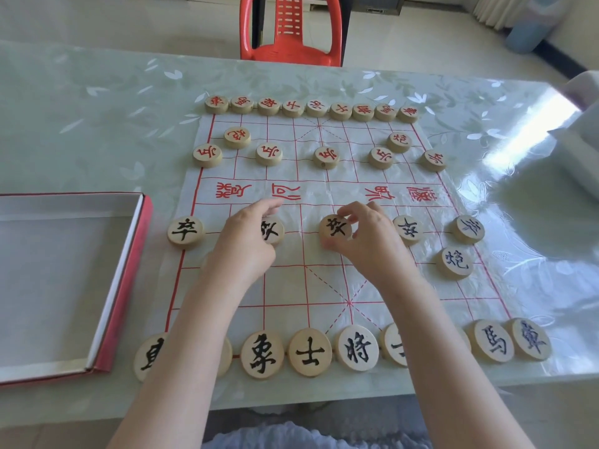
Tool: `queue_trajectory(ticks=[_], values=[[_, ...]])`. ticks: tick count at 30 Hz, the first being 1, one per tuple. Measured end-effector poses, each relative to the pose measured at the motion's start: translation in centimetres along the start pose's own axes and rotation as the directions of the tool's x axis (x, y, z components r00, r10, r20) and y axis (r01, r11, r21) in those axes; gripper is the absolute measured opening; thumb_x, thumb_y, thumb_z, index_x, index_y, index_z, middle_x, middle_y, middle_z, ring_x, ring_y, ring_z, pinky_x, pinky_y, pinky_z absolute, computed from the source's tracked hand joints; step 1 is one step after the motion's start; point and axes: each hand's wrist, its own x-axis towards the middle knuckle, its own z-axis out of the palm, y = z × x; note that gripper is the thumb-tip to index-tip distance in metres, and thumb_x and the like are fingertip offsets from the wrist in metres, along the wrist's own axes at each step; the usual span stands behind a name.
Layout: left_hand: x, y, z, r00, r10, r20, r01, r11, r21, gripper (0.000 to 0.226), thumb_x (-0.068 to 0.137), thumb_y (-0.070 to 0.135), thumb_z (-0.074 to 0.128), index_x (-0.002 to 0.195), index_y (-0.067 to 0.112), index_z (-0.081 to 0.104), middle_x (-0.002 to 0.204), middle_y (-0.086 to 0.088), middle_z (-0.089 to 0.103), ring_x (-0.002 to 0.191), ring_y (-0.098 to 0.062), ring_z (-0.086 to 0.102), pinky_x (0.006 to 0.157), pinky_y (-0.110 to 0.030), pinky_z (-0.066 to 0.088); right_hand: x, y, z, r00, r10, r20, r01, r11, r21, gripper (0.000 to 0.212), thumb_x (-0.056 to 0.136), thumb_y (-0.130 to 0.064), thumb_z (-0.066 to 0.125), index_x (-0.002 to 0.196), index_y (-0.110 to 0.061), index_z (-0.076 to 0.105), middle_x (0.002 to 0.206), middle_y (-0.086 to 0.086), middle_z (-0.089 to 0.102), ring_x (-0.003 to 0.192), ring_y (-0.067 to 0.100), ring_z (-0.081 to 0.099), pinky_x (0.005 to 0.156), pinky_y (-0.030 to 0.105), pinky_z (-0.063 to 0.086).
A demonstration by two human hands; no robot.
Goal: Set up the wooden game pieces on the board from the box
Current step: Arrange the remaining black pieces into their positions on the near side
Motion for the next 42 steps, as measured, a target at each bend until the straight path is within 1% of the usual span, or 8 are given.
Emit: queue_trajectory(ticks=[3,6,10,13,16,22,29,42], values=[[-0.08,0.23,-0.16,0.999,0.024,-0.04,-0.023,1.0,0.018,0.066,0.081,0.001,0.059,0.134,0.035,0.04,0.138,0.009,0.044,0.13,-0.011,0.036,0.09,-0.02,0.032,-0.14,0.01,-0.31,0.999,0.015,0.032,-0.016,1.0,0.018,0.06,0.073,-0.033,0.075,0.126,-0.019,0.051,0.121,0.001,0.046,0.103,0.02,0.053,0.078,0.027,0.041],[-0.03,0.0,-0.17,0.987,-0.003,-0.162,0.017,0.997,0.082,0.064,0.074,0.029,0.074,0.131,0.024,0.045,0.133,0.002,0.048,0.127,-0.018,0.036,0.098,-0.027,0.032,-0.29,0.03,-0.55,0.998,-0.001,0.058,0.0,1.0,0.018,0.063,0.074,-0.027,0.074,0.131,-0.022,0.049,0.123,0.0,0.045,0.106,0.019,0.052,0.081,0.029,0.046],[-0.1,-0.15,0.2,0.974,-0.036,-0.225,0.07,0.987,0.147,0.064,0.066,0.047,0.076,0.117,0.016,0.054,0.118,-0.002,0.054,0.113,-0.022,0.045,0.089,-0.029,0.036,-0.26,0.04,-0.33,0.998,-0.014,0.056,0.014,1.0,0.001,0.059,0.078,-0.017,0.069,0.132,-0.022,0.048,0.122,0.0,0.046,0.104,0.018,0.053,0.075,0.028,0.046],[-0.04,-0.17,0.4,0.977,-0.04,-0.208,0.067,0.99,0.122,0.052,0.066,0.04,0.078,0.107,0.015,0.059,0.11,-0.003,0.054,0.106,-0.023,0.05,0.084,-0.031,0.039,-0.13,0.1,-0.1,0.999,-0.012,0.046,0.012,1.0,0.002,0.056,0.078,-0.016,0.068,0.131,-0.021,0.049,0.12,0.001,0.047,0.101,0.019,0.054,0.073,0.028,0.045],[0.02,-0.22,0.36,0.988,-0.028,-0.149,0.043,0.994,0.097,0.046,0.073,0.027,0.076,0.115,0.017,0.059,0.115,-0.003,0.057,0.111,-0.021,0.049,0.088,-0.027,0.037,-0.07,0.16,0.02,0.999,-0.015,0.044,0.015,1.0,0.001,0.056,0.078,-0.016,0.068,0.131,-0.02,0.049,0.12,0.001,0.048,0.101,0.02,0.054,0.075,0.028,0.046],[-0.12,-0.42,-0.4,0.998,-0.023,-0.059,0.023,1.0,-0.001,0.06,0.076,0.002,0.069,0.13,0.024,0.051,0.129,0.004,0.057,0.117,-0.013,0.053,0.089,-0.016,0.034,0.11,0.4,0.07,0.999,-0.023,0.042,0.023,1.0,0.004,0.055,0.079,-0.015,0.067,0.131,-0.021,0.05,0.119,0.001,0.048,0.093,0.015,0.05,0.071,0.027,0.042],[-0.11,-0.26,-0.28,0.988,-0.02,-0.153,0.03,0.998,0.062,0.065,0.068,0.025,0.079,0.127,0.021,0.053,0.13,-0.002,0.054,0.122,-0.019,0.046,0.097,-0.029,0.036,0.15,0.46,0.15,0.999,-0.029,0.043,0.029,1.0,0.007,0.054,0.079,-0.014,0.066,0.13,-0.021,0.05,0.119,0.001,0.048,0.089,0.013,0.047,0.07,0.025,0.04],[0.04,-0.5,0.11,0.986,-0.02,-0.163,0.03,0.998,0.058,0.053,0.071,0.022,0.078,0.12,0.018,0.059,0.117,-0.001,0.061,0.11,-0.016,0.054,0.087,-0.023,0.039,-0.07,0.12,-0.16,0.999,0.046,0.012,-0.045,0.998,-0.033,0.054,0.072,-0.028,0.076,0.121,-0.017,0.054,0.115,0.002,0.052,0.101,0.021,0.054,0.077,0.03,0.044]])
